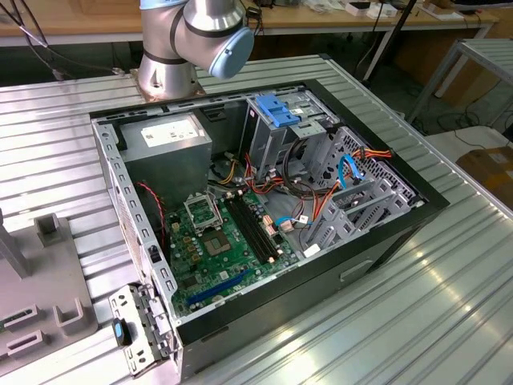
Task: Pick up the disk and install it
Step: 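Pick up the disk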
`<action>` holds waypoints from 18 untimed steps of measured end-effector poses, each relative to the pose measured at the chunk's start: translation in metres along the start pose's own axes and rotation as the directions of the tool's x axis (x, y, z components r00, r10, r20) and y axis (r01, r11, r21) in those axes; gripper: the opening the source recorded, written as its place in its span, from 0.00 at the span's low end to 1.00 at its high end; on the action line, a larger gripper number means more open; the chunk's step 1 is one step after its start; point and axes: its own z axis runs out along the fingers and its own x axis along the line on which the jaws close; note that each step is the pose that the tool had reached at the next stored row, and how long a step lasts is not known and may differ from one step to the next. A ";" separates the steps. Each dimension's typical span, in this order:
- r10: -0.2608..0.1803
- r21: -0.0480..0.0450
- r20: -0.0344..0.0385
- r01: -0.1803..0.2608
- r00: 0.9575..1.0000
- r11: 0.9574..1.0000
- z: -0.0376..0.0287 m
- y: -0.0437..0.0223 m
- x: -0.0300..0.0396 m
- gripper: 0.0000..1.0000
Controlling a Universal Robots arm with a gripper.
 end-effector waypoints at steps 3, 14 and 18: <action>0.000 0.000 0.000 0.000 1.000 1.000 0.0000 -0.0001 0.0000 0.60; -0.001 0.001 0.000 0.001 1.000 1.000 0.0259 -0.0009 0.0003 0.60; -0.006 0.002 0.000 0.006 1.000 1.000 0.0375 -0.0013 0.0006 0.60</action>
